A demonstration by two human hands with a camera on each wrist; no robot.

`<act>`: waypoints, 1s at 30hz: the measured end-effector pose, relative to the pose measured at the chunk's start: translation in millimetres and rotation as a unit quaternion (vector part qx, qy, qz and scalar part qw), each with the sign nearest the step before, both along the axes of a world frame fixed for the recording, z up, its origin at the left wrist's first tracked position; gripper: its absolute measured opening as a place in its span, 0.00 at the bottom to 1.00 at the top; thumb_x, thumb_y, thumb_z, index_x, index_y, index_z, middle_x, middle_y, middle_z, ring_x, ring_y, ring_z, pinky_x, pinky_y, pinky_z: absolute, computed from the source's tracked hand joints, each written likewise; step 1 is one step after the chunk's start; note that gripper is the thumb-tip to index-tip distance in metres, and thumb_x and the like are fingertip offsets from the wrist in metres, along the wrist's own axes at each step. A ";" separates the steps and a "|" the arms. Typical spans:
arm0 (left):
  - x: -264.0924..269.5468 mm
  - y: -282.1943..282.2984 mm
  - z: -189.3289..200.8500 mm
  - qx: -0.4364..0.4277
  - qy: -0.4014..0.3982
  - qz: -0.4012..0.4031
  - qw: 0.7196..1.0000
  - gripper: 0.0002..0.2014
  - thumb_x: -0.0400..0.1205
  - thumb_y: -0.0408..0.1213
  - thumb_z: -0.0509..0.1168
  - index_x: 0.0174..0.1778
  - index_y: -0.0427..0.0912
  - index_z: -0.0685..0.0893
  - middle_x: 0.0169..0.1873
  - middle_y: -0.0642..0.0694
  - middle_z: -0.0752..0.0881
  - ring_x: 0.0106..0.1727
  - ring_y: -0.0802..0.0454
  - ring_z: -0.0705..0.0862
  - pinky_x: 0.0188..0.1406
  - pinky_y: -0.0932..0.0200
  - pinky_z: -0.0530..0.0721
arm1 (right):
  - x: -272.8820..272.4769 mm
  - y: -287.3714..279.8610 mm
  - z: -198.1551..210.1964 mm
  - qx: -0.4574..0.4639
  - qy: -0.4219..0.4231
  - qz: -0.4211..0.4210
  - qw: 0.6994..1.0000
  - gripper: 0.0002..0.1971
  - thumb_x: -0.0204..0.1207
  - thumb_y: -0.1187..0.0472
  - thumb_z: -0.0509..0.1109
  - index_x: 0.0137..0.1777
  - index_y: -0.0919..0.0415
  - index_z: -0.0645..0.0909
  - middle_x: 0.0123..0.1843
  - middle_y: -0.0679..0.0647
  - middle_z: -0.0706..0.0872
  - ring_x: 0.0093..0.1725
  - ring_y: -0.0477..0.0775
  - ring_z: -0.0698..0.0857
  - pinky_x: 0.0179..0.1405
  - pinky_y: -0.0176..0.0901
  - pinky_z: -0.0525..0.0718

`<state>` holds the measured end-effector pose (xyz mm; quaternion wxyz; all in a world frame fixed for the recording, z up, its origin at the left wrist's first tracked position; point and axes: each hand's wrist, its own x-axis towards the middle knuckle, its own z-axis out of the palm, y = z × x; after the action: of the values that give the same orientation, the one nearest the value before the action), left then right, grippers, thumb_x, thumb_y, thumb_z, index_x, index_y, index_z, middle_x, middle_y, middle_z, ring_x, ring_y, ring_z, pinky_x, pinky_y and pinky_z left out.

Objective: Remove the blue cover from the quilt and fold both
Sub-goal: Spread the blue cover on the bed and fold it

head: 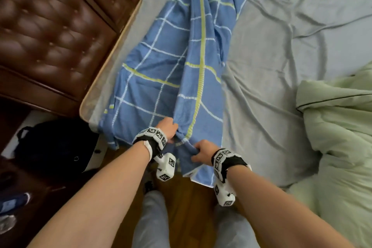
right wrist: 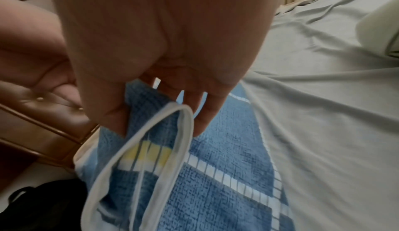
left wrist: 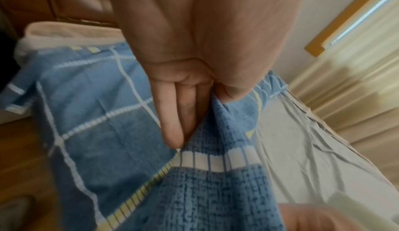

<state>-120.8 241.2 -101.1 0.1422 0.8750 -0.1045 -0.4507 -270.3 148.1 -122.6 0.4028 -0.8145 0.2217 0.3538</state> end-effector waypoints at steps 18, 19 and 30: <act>286.7 303.9 -53.9 0.015 -0.087 0.050 0.995 0.15 0.85 0.29 0.56 0.67 0.37 0.77 0.65 0.32 0.82 0.65 0.34 0.80 0.58 0.52 0.74 | 304.9 293.1 -46.7 0.031 -0.005 0.118 0.993 0.35 0.65 0.38 0.79 0.71 0.46 0.75 0.66 0.50 0.84 0.64 0.56 0.81 0.62 0.50 0.81; 289.2 310.3 -61.5 0.027 -0.080 0.058 0.995 0.17 0.85 0.30 0.58 0.71 0.39 0.75 0.66 0.33 0.82 0.66 0.35 0.80 0.59 0.52 0.74 | 303.4 293.2 -53.2 0.049 0.007 0.088 0.995 0.43 0.64 0.37 0.80 0.79 0.45 0.70 0.72 0.50 0.80 0.70 0.55 0.80 0.69 0.52 0.79; 294.9 269.7 -98.3 0.027 -0.013 0.015 0.999 0.23 0.84 0.43 0.63 0.76 0.44 0.72 0.73 0.43 0.78 0.70 0.42 0.79 0.70 0.49 0.76 | 291.0 218.0 -93.8 -0.013 0.074 -0.069 0.995 0.32 0.79 0.52 0.72 0.81 0.51 0.65 0.76 0.54 0.77 0.67 0.58 0.82 0.64 0.48 0.82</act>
<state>174.1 510.8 -199.4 0.1236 0.8860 -0.0813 -0.4394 20.7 366.2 -216.4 0.3981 -0.7740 0.3110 0.3818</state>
